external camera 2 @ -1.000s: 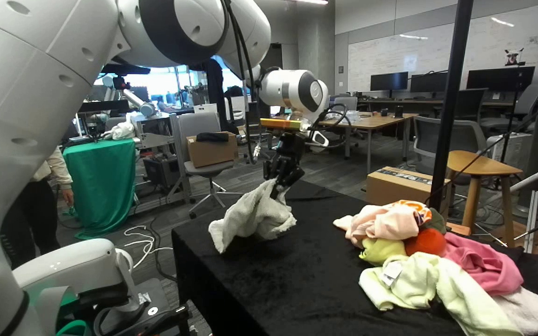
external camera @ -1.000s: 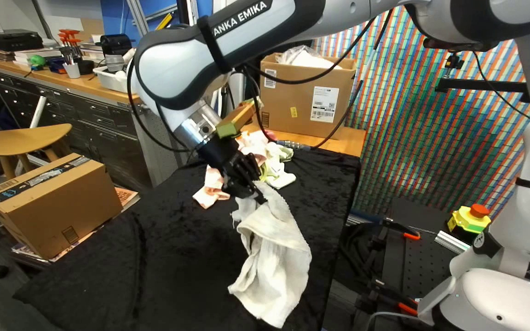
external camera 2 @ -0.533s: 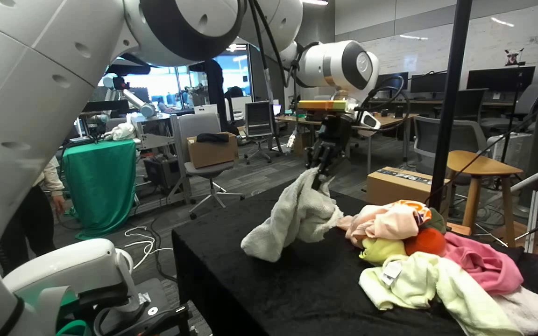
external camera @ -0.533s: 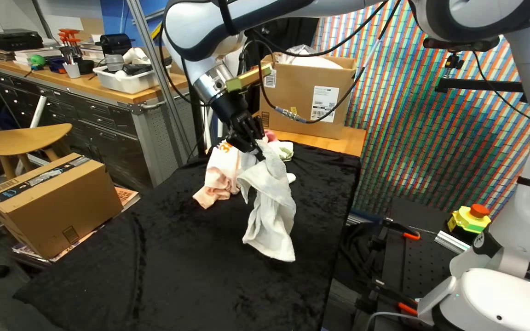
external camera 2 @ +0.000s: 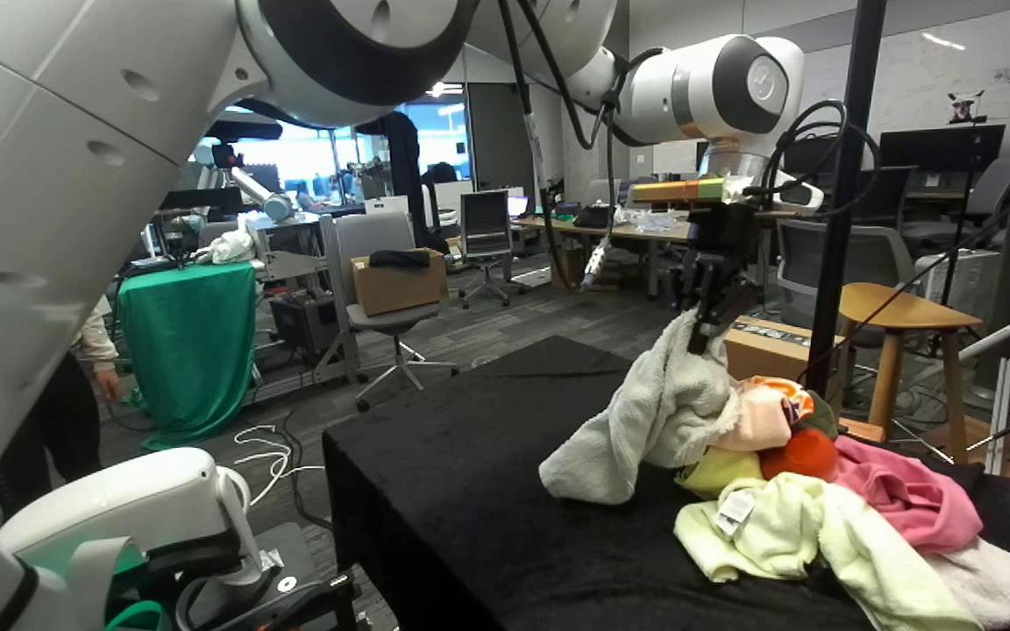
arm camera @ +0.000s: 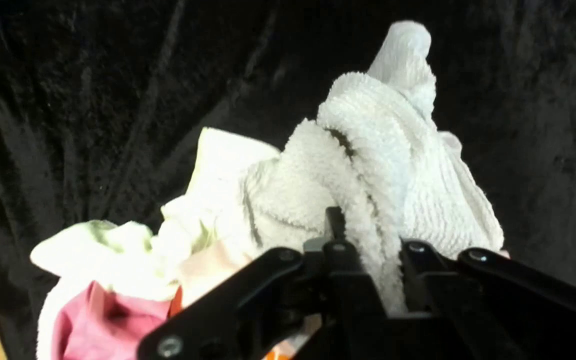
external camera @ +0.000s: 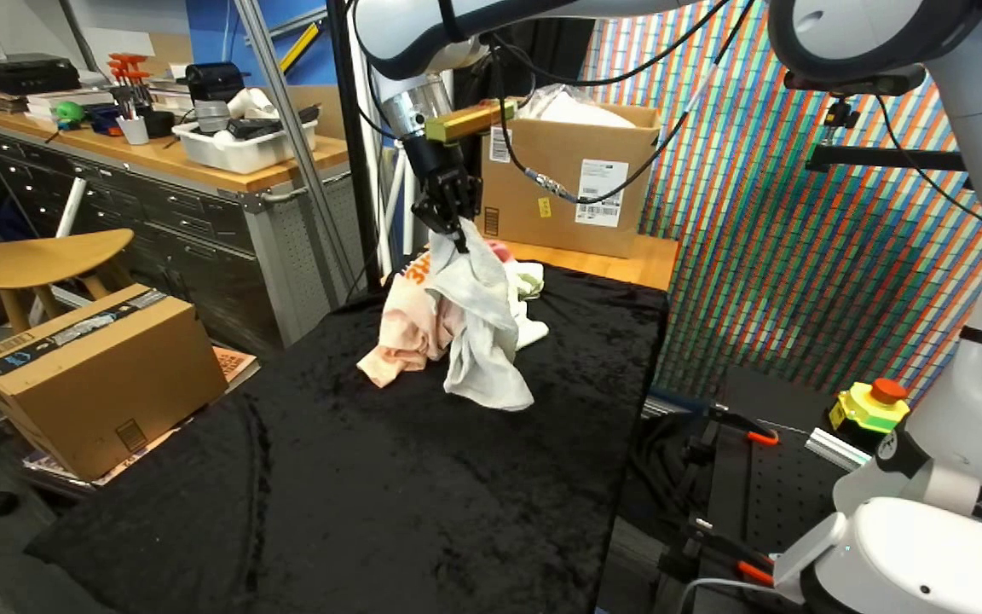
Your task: Pile the rope, radish, t-shirts and towels together on the table
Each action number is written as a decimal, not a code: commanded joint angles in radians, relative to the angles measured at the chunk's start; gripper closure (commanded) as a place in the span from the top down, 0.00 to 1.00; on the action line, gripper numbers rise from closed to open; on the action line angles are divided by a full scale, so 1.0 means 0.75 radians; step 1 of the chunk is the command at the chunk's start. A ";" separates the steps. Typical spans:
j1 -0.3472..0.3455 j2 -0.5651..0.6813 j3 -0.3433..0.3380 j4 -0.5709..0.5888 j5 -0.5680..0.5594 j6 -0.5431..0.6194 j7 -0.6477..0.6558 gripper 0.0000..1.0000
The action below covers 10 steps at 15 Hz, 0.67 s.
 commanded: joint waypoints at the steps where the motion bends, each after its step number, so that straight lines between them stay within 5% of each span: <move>1: 0.003 -0.028 -0.038 -0.042 -0.003 0.215 0.140 0.05; 10: 0.096 -0.014 -0.205 -0.307 -0.204 0.730 0.609 0.06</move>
